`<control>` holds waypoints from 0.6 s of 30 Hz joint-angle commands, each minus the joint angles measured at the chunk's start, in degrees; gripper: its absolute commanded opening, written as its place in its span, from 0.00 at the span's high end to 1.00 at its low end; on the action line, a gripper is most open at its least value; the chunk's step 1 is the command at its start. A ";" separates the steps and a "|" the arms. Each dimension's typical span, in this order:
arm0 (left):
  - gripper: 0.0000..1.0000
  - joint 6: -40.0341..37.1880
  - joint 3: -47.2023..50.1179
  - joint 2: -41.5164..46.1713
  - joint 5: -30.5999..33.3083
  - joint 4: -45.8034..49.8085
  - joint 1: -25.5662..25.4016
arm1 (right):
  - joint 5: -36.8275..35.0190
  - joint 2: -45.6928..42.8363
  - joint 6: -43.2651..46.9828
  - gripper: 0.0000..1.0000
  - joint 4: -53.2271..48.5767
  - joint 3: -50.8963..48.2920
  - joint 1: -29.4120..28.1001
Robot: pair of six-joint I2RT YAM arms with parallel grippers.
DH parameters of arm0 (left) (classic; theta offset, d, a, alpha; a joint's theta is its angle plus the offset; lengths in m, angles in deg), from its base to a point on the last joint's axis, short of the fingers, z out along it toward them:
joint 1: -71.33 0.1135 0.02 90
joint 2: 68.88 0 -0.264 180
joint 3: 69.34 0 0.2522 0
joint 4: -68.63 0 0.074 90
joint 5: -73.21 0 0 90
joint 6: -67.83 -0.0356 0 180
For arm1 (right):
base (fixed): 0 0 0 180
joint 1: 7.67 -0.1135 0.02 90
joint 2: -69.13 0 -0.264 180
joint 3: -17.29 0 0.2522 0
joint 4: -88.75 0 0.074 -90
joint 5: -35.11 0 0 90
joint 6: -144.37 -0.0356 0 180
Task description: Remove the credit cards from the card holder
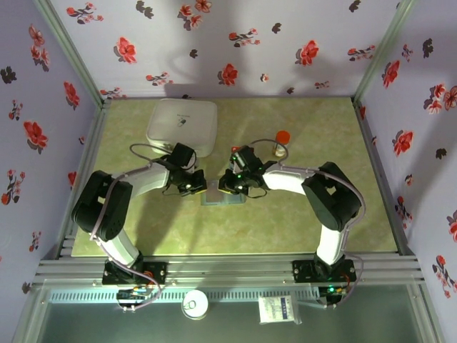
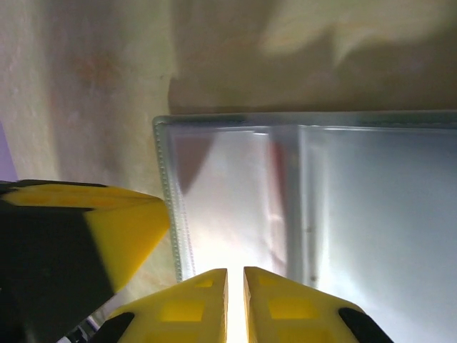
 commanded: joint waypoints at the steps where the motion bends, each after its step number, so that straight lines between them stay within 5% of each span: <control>1: 0.99 -1.43 1.28 -0.46 0.67 0.43 0.43 | 1.35 1.77 0.71 0.85 -1.48 3.05 -0.71; 18: 1.00 -3.82 1.75 -2.48 -0.21 1.41 2.15 | -2.64 4.05 4.48 0.84 -9.16 4.71 -0.21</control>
